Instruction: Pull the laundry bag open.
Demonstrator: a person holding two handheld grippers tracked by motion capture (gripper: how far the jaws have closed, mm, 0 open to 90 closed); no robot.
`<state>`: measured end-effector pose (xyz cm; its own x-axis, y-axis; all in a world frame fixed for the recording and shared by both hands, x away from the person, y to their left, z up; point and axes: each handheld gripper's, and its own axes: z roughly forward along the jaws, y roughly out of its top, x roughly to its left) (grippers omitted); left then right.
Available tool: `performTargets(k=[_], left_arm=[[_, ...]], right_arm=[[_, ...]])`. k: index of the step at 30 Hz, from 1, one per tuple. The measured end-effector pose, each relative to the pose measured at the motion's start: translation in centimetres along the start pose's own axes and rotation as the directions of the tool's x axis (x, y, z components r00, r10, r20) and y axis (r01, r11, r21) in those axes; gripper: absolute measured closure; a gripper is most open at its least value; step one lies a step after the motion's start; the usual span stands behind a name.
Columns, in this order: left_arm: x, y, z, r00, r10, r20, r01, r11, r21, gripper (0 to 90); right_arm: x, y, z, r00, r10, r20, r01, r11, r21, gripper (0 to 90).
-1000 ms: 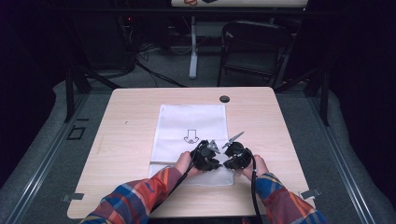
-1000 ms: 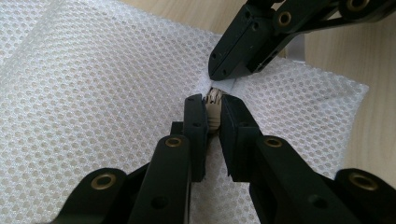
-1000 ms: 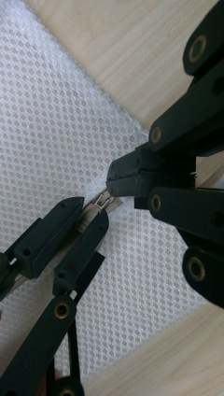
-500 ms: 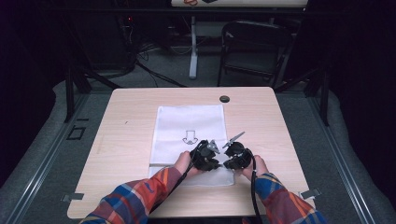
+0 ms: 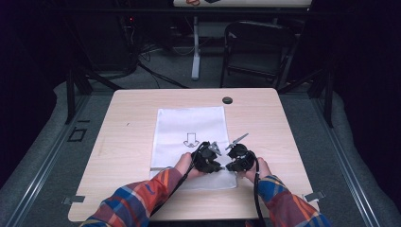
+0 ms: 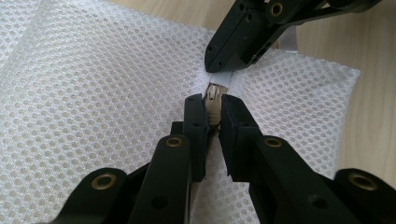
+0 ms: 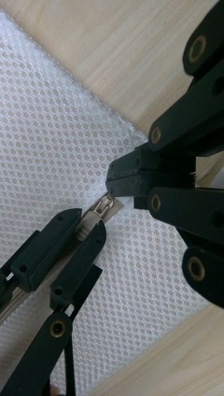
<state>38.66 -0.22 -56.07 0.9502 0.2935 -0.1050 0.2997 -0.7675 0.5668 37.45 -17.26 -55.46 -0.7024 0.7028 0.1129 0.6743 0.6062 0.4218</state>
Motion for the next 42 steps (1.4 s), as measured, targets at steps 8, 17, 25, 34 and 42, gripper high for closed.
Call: performTargets(k=[8,17,25,34,42], left_arm=[[0.2,0.0,0.4,0.9995,-0.011,0.030,0.011,0.9999,-0.004,80.0],[-0.4,0.3,0.6,0.9999,0.004,-0.015,-0.003,0.9999,0.012,81.4],[-0.8,0.5,0.3,0.9982,0.044,-0.042,-0.043,0.9985,0.033,81.9],[-0.1,-0.2,-0.5,0.9993,0.011,-0.036,-0.010,0.9994,0.034,81.8],[0.1,-0.5,-0.9,0.9996,0.007,-0.027,-0.006,0.9994,0.033,81.7]], right_arm=[[0.0,0.0,0.0,1.0000,0.001,-0.003,-0.001,1.000,0.000,90.0],[0.1,0.0,0.1,0.9999,0.011,-0.003,-0.011,1.000,-0.007,90.0],[0.2,0.1,0.0,0.9996,0.027,0.008,-0.027,1.000,0.002,90.0],[0.0,0.0,0.0,0.9996,0.026,0.009,-0.026,1.000,0.009,90.0],[0.1,0.1,0.0,0.9998,0.020,0.005,-0.020,1.000,0.007,90.0]])
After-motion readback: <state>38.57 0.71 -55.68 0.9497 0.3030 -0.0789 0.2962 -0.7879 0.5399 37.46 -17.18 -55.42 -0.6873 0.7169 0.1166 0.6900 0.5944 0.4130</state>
